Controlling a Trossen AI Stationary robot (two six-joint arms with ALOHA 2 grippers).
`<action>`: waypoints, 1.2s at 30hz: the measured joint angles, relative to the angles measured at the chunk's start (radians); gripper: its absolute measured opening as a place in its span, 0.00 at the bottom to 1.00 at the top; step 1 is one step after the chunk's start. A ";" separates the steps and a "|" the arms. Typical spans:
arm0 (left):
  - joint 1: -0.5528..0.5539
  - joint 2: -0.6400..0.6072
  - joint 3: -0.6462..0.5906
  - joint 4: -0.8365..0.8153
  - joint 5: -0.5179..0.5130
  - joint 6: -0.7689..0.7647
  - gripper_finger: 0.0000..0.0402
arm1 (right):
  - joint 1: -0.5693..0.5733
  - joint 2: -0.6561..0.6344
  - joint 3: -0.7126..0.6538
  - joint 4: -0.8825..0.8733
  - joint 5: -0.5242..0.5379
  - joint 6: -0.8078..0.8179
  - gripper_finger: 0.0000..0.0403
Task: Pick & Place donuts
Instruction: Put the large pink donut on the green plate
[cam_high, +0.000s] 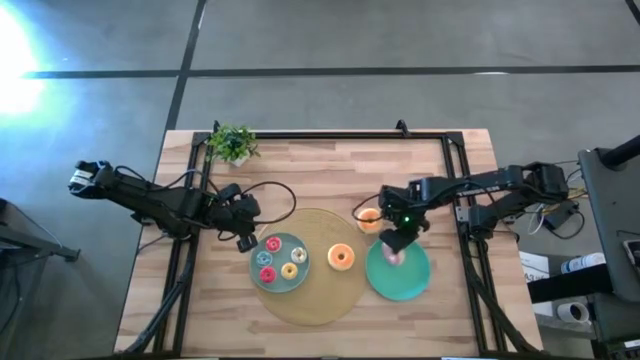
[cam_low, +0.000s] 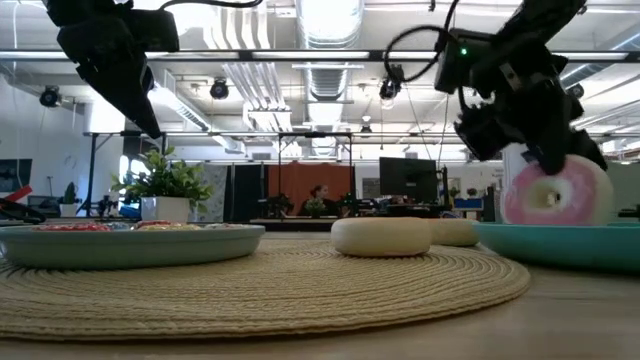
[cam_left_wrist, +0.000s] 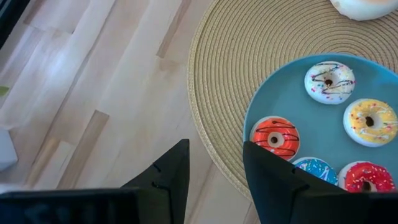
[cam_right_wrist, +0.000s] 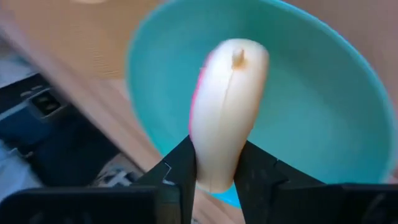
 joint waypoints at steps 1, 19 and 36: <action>0.000 0.000 0.000 0.000 0.001 -0.002 0.31 | 0.002 0.001 0.000 0.033 -0.022 0.005 0.20; 0.000 0.000 -0.002 -0.005 0.003 -0.019 0.31 | 0.061 0.075 0.004 0.142 -0.070 0.081 0.19; 0.000 0.000 -0.002 -0.009 0.002 -0.001 0.31 | 0.087 0.087 0.007 0.035 0.024 0.103 0.20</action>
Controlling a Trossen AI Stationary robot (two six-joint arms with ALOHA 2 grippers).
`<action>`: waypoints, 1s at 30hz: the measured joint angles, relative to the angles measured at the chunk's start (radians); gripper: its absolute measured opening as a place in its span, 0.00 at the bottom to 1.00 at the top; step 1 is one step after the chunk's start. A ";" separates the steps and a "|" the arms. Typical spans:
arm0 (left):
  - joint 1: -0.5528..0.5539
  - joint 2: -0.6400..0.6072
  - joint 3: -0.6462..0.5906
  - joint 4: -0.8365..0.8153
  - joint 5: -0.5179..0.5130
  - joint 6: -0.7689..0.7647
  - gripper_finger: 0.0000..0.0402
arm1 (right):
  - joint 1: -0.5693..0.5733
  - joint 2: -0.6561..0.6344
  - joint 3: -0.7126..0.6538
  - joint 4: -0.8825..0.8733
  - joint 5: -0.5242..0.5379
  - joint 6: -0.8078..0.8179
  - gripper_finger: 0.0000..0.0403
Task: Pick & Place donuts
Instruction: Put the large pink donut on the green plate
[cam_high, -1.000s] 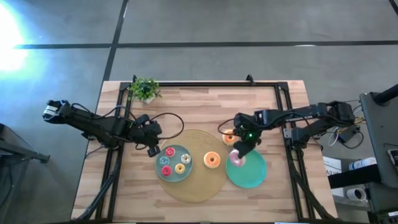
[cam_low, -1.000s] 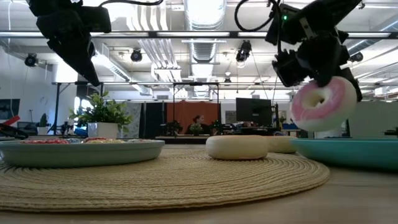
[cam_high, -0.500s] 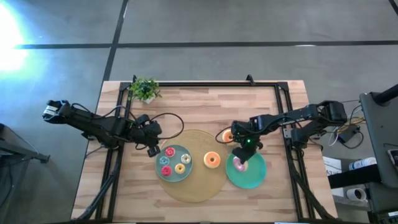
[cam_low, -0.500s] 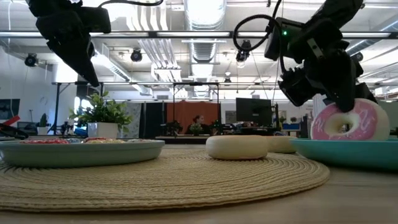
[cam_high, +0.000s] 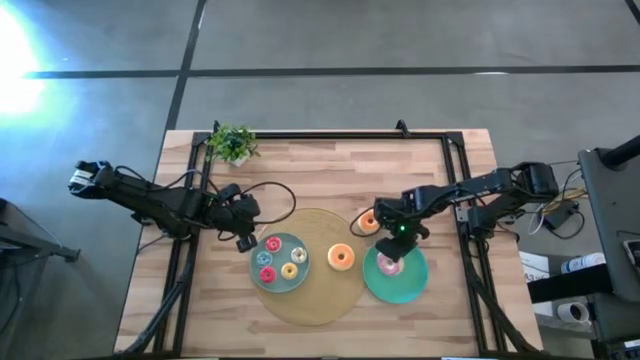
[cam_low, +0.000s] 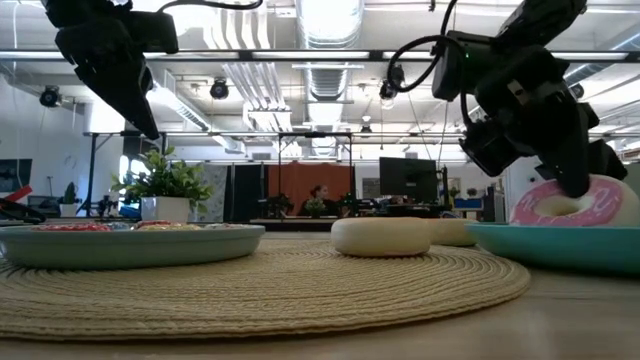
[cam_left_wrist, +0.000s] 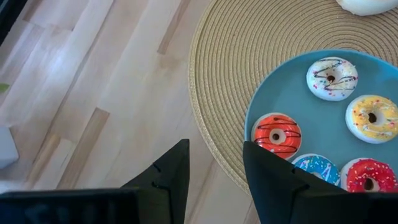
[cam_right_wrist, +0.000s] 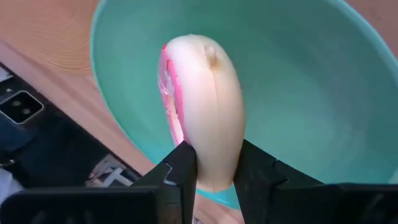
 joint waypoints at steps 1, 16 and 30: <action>0.000 0.000 0.000 -0.001 0.000 0.000 0.31 | 0.002 0.000 0.002 -0.001 0.001 0.000 0.21; 0.000 0.000 0.000 -0.003 0.000 0.016 0.31 | -0.002 -0.003 0.018 -0.022 0.018 -0.064 0.38; 0.000 0.000 0.000 -0.003 0.000 0.033 0.31 | -0.021 -0.035 0.046 -0.104 0.152 -0.096 0.39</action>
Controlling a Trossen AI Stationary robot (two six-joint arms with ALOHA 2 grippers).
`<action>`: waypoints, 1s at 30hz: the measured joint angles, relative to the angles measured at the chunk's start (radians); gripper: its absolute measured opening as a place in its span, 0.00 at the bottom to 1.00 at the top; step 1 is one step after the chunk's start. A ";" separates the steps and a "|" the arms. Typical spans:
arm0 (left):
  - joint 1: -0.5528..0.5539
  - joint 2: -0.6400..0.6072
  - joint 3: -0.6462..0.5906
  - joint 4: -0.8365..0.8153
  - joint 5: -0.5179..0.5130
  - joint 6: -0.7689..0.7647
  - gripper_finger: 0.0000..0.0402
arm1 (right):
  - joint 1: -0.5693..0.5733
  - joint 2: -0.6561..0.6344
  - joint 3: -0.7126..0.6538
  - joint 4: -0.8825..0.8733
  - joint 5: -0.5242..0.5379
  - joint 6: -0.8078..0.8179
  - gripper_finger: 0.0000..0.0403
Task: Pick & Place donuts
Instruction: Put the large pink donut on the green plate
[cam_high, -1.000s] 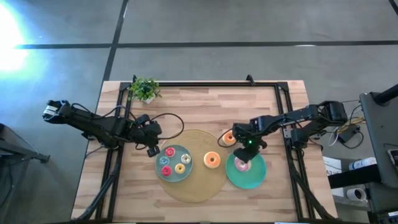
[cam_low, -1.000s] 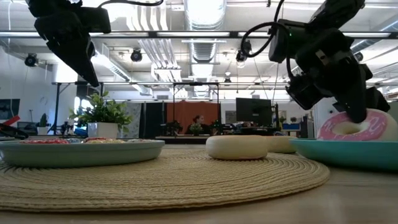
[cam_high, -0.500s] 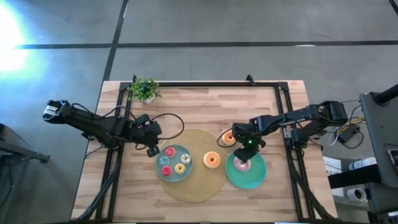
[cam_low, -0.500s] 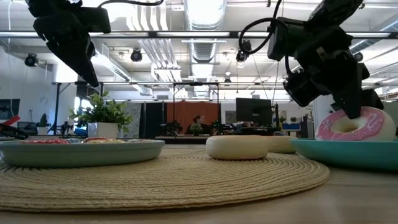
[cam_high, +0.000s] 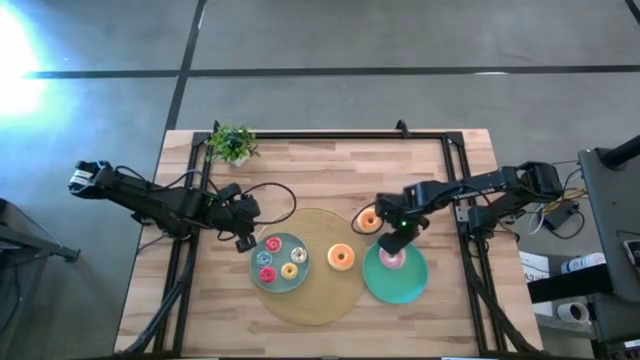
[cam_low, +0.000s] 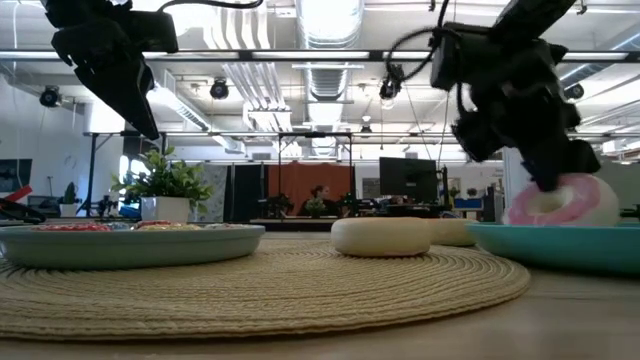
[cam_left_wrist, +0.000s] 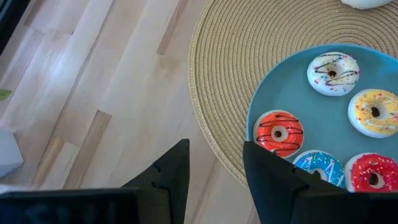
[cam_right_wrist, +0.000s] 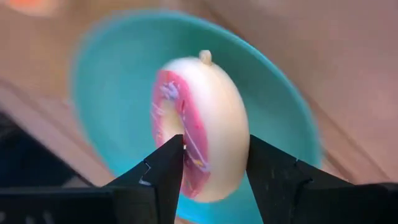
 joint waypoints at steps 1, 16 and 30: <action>0.000 0.000 0.000 0.000 0.000 0.000 0.31 | -0.003 0.003 0.003 0.034 -0.027 0.012 0.39; 0.000 0.000 0.000 0.001 0.000 -0.011 0.31 | 0.003 0.012 0.017 -0.083 0.184 -0.100 0.37; 0.000 0.000 0.000 0.001 0.000 -0.012 0.31 | 0.006 0.030 0.078 -0.075 0.098 -0.175 0.49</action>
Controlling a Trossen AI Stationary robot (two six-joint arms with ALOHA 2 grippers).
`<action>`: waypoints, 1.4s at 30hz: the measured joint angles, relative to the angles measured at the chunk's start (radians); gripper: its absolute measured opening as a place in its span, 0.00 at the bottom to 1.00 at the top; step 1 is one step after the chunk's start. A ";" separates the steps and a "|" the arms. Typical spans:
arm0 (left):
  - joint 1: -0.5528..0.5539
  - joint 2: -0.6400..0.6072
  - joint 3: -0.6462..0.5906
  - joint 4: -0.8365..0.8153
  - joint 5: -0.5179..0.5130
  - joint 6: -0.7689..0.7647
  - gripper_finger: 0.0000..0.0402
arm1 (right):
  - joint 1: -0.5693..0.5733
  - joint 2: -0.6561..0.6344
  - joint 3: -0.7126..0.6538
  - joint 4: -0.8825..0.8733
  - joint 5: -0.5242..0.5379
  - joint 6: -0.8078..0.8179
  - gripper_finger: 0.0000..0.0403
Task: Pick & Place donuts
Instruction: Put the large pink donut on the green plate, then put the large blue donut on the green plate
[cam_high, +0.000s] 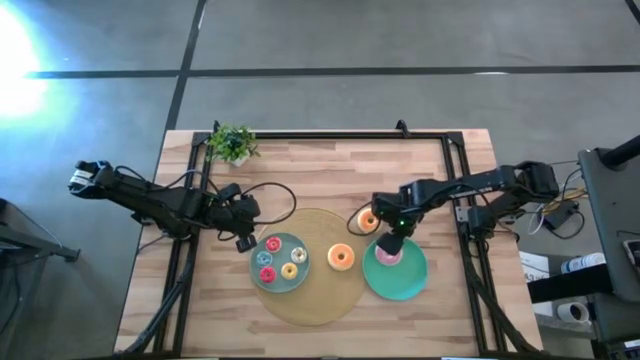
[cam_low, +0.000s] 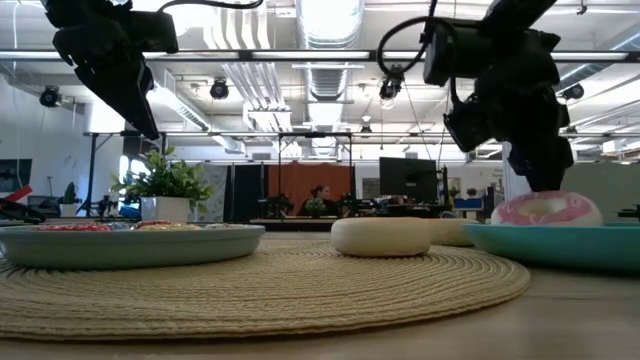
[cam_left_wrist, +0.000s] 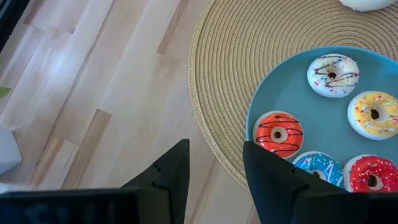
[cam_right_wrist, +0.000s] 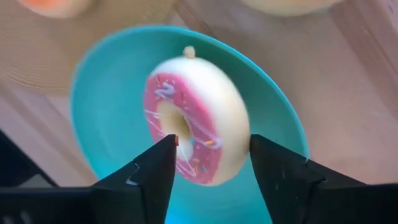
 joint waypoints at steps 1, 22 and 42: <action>0.000 0.000 0.000 0.000 0.000 0.000 0.31 | 0.000 0.007 -0.001 -0.009 0.002 -0.013 0.50; 0.002 0.000 0.000 -0.004 0.000 0.027 0.31 | -0.100 0.012 0.172 -0.052 0.375 0.026 0.62; 0.002 0.000 0.000 -0.004 0.000 0.000 0.31 | -0.055 0.261 0.322 -0.048 0.289 -0.143 0.59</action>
